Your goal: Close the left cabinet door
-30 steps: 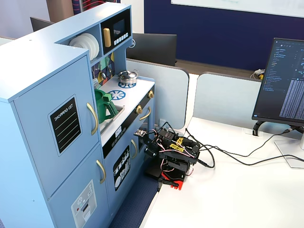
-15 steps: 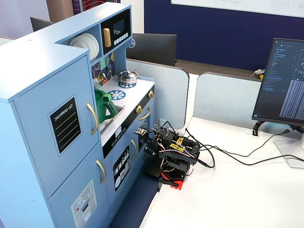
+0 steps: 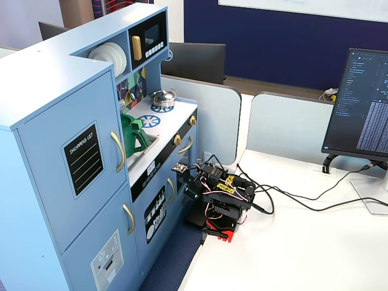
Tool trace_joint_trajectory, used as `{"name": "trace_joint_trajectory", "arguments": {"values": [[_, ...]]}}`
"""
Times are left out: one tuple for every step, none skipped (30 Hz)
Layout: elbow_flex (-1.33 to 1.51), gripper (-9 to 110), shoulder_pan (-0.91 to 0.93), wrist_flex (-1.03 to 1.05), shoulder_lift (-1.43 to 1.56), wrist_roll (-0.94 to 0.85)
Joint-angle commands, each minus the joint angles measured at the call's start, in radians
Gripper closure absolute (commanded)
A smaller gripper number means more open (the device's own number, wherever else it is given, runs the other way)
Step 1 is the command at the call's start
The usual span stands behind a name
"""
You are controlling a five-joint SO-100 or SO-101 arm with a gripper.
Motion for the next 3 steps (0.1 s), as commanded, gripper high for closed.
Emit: {"name": "trace_joint_trajectory", "arguments": {"values": [[0.014,96,-0.009,0.166,-0.005,0.041],[0.014,96,-0.009,0.166,-0.005,0.041],[0.014,96,-0.009,0.166,-0.005,0.041]]}}
